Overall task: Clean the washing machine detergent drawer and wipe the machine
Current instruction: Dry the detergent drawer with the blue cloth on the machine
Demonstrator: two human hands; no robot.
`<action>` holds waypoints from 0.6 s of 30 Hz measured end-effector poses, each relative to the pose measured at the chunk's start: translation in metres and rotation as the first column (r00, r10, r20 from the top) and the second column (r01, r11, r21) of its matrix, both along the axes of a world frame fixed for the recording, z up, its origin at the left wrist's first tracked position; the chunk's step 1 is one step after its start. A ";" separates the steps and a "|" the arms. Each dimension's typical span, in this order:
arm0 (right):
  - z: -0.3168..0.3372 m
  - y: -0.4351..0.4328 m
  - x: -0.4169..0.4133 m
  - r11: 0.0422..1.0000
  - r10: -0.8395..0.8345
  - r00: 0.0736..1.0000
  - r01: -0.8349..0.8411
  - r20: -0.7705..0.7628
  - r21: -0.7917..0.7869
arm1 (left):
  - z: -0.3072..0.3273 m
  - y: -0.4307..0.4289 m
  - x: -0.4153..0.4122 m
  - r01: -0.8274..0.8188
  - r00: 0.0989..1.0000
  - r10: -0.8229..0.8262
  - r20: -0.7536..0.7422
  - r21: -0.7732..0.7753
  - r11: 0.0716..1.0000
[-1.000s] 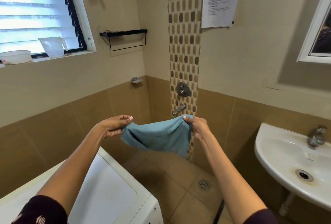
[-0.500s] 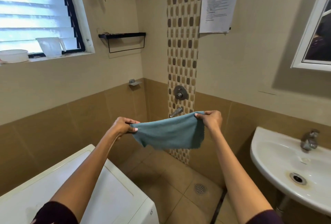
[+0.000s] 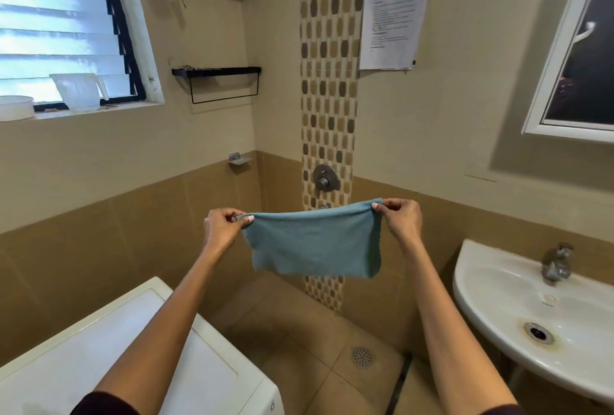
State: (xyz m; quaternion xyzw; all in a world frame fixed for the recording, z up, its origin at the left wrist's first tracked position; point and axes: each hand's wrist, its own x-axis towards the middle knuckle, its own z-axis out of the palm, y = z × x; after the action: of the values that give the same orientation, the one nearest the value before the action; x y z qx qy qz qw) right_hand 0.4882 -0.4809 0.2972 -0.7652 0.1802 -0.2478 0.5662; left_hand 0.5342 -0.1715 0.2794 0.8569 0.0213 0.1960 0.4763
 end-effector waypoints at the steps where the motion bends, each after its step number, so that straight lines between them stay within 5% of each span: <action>1: 0.002 0.001 -0.003 0.996 0.006 0.997 -0.013 0.081 0.088 | 0.002 -0.002 -0.001 0.018 1.000 -0.017 0.010 -0.100 0.995; 3: 0.007 0.004 -0.010 0.942 0.074 0.960 -0.156 0.269 0.297 | 0.009 -0.007 -0.004 0.067 0.996 -0.047 0.069 -0.320 0.945; 8: 0.027 0.012 -0.028 0.785 0.040 0.798 -0.398 0.601 0.476 | 0.047 -0.027 -0.023 0.292 0.920 -0.027 0.392 -0.635 0.715; 12: 0.052 0.045 -0.025 0.568 0.100 0.679 -0.639 0.727 0.519 | 0.081 -0.064 -0.027 0.458 0.866 -0.181 0.466 -0.595 0.660; 15: 0.071 0.078 -0.017 0.636 0.293 0.690 -0.658 0.662 0.404 | 0.095 -0.119 -0.030 0.550 0.828 -0.393 0.401 -0.445 0.707; 18: 0.079 0.085 -0.012 0.660 0.376 0.707 -0.658 0.599 0.363 | 0.099 -0.142 -0.029 0.609 0.791 -0.457 0.406 -0.457 0.649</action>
State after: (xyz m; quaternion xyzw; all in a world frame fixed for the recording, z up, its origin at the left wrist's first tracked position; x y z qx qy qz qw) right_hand 0.4764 -0.3960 0.3762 -0.5004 -0.1339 -0.1856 0.8350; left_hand 0.5048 -0.3138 0.3783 0.6103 -0.2379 0.1387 0.7428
